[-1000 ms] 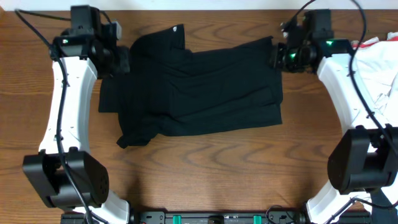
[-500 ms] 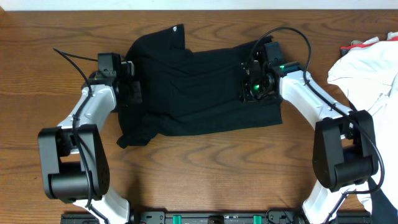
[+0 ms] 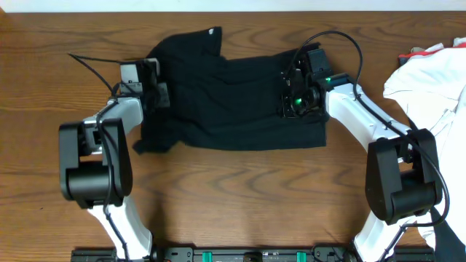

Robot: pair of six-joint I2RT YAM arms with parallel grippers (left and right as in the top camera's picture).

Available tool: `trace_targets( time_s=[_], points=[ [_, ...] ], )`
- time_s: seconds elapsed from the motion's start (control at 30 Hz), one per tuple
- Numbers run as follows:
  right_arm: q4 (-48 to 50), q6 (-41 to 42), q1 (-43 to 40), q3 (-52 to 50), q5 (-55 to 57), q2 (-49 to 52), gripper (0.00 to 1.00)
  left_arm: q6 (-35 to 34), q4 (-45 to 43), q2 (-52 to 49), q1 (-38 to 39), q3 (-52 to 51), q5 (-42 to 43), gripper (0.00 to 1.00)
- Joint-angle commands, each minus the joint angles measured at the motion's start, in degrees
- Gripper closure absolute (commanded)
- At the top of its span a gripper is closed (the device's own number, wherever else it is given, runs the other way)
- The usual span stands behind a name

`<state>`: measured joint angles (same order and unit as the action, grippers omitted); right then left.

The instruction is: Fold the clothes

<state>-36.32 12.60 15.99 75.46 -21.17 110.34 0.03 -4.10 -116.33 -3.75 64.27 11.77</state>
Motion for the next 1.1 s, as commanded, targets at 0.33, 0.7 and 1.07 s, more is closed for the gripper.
trace_targets(
  time_s=[0.33,0.7,1.07],
  points=[
    [-0.70,0.66,0.46,-0.22,2.27,0.35,0.89,0.20,5.51,-5.05,-0.26,11.30,-5.86,0.86],
    [4.61,1.09,-3.76,-0.24,15.80,1.77,0.87,0.35,26.14,12.20,-1.33,13.66,-6.03,0.22],
    [12.81,1.05,-9.35,-0.24,15.54,11.56,0.89,0.15,48.98,27.82,-1.16,13.66,-5.95,0.22]
  ],
)
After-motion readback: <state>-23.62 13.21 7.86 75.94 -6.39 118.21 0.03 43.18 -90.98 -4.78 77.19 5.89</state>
